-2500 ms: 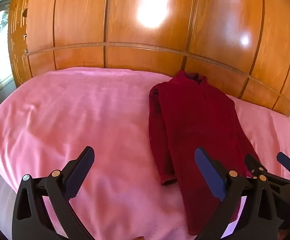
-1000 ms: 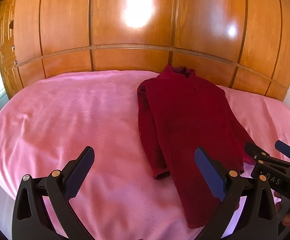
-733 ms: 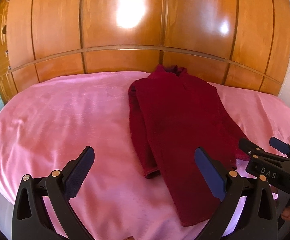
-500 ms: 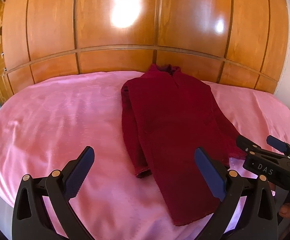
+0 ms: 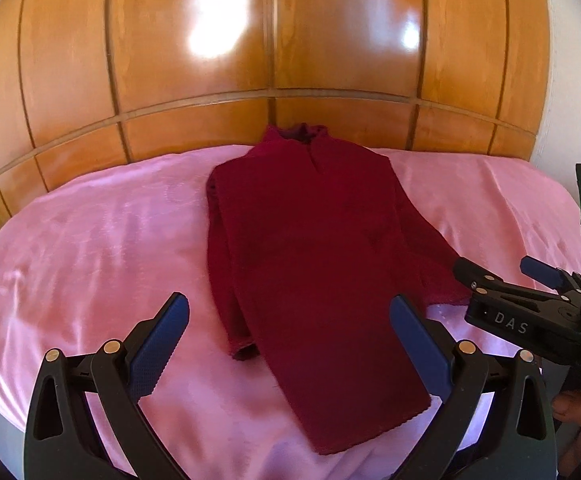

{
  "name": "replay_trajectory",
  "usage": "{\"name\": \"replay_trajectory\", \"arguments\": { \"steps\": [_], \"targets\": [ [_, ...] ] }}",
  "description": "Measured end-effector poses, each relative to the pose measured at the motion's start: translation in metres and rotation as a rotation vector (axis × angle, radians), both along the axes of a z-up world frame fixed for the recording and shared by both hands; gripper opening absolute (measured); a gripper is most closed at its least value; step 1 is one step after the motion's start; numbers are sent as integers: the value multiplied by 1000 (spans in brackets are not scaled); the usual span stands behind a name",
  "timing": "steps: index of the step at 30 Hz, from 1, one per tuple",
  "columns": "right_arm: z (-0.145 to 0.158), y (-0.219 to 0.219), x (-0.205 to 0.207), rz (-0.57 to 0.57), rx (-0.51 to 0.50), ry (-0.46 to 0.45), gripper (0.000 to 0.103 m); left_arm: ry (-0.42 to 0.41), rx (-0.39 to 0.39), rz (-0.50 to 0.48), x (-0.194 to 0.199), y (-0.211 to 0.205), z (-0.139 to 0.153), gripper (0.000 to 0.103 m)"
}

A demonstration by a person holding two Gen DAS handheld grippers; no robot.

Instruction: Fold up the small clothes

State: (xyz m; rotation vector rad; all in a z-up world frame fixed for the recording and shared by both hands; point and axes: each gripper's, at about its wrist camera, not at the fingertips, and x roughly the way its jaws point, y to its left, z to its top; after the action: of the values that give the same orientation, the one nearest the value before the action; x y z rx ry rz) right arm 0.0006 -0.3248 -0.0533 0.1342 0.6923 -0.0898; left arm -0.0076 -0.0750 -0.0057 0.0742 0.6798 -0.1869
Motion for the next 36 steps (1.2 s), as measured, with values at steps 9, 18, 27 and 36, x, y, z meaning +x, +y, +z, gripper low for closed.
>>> {"name": "replay_trajectory", "arguments": {
  "steps": [9, 18, 27, 36],
  "targets": [
    [-5, -17, -1, -40, 9, 18, 101, 62, 54, -95, 11, -32, -17, 81],
    [-4, -25, -1, -62, -9, 30, 101, 174, 78, -186, 26, -54, -48, 53],
    [0, -27, 4, 23, 69, 22, 101, 225, -193, -236, 24, -8, -39, 5],
    [-5, 9, 32, 216, 161, 79, 101, 165, -479, 19, 47, 128, -3, 3]
  ]
}}
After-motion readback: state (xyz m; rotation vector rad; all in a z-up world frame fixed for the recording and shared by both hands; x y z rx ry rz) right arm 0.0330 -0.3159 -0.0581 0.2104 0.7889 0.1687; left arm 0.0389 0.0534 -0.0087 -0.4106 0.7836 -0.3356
